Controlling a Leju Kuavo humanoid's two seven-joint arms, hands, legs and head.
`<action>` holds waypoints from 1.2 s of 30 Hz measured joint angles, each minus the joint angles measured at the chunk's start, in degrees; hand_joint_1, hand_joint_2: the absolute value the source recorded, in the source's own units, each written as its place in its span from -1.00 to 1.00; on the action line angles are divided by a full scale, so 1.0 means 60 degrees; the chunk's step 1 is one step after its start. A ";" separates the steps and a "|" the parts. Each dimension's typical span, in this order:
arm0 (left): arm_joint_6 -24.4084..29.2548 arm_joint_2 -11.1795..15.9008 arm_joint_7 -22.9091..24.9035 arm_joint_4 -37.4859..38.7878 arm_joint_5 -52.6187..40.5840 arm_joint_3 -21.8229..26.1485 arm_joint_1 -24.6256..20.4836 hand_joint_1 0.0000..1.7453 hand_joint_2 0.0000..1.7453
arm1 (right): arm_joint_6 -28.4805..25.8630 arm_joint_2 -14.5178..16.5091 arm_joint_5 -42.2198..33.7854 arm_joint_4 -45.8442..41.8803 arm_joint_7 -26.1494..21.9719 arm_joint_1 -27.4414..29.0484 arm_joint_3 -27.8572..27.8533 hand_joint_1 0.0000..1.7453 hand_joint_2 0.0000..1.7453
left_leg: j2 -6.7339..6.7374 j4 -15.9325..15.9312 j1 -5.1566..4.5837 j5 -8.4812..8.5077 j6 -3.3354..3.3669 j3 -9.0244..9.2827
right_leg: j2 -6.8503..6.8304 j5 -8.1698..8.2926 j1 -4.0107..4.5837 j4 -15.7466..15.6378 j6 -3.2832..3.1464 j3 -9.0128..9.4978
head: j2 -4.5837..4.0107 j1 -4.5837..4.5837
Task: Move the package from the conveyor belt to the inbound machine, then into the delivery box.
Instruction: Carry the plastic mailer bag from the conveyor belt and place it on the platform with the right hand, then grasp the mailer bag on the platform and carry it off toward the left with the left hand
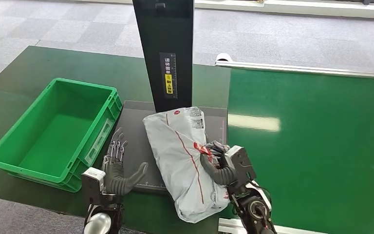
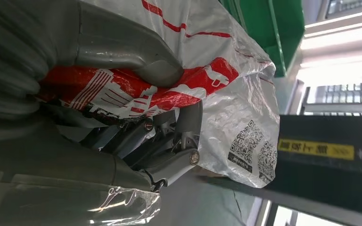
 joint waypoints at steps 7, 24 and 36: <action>0.0109 -0.0014 0.0115 -0.0096 -0.0007 0.0129 0.0050 -1.00 1.00 | -0.0293 -0.0083 0.0399 0.0726 0.0374 -0.0386 0.0460 -1.00 1.00 | -0.0002 0.0001 -0.0006 -0.0002 0.0000 -0.0007 | 0.0000 0.0000 -0.0005 -0.0002 0.0001 -0.0006 | 0.0000 -0.0002; 0.0073 -0.0235 0.0343 -0.0719 -0.0207 0.0564 0.0418 -1.00 1.00 | -0.1755 -0.0304 0.1843 0.1240 0.0728 -0.0697 0.0473 -1.00 1.00 | -0.0003 0.0001 -0.0005 -0.0002 0.0000 -0.0007 | 0.0000 0.0001 -0.0004 -0.0002 0.0001 -0.0010 | 0.0000 -0.0003; 0.0170 -0.0300 0.0245 -0.0934 -0.1169 0.0265 0.0595 -1.00 1.00 | -0.6497 -0.0029 0.0892 -0.2090 -0.2007 0.0645 -0.0978 -1.00 1.00 | -0.0006 0.0004 -0.0006 -0.0010 0.0001 -0.0019 | -0.0006 0.0000 -0.0005 -0.0003 0.0001 -0.0024 | 0.0000 -0.0001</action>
